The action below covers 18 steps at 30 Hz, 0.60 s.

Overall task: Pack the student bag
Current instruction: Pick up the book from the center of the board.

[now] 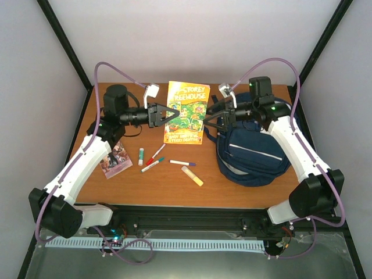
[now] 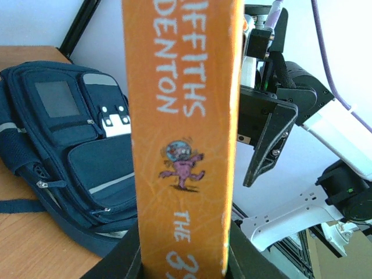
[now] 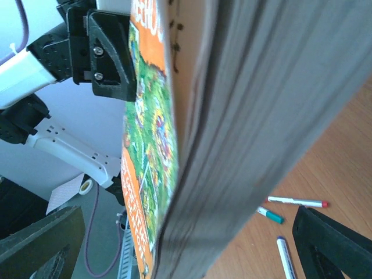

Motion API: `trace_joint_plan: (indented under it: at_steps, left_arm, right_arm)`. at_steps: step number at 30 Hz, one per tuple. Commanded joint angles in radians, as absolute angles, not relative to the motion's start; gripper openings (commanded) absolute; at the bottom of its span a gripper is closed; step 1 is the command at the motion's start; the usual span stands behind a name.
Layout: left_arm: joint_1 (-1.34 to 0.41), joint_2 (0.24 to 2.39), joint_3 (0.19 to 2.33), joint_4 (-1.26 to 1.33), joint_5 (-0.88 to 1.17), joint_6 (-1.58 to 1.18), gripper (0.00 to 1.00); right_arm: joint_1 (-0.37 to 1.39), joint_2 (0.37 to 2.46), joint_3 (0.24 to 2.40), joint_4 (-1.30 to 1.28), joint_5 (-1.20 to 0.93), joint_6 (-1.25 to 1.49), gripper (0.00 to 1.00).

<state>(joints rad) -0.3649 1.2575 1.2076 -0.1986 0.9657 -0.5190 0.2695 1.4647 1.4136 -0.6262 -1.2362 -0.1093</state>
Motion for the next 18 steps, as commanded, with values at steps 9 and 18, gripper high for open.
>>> trace_joint_plan:
  at_steps: [9,18]
  left_arm:
    - [-0.374,1.232,1.254,-0.092,1.037,-0.499,0.01]
    - [-0.374,1.233,1.259,-0.174,0.988,-0.424,0.01]
  right_arm:
    - [0.353,1.5,1.525,-0.549,-1.323,-0.031,0.91]
    - [0.356,1.474,1.504,-0.527,-1.339,0.035,0.57]
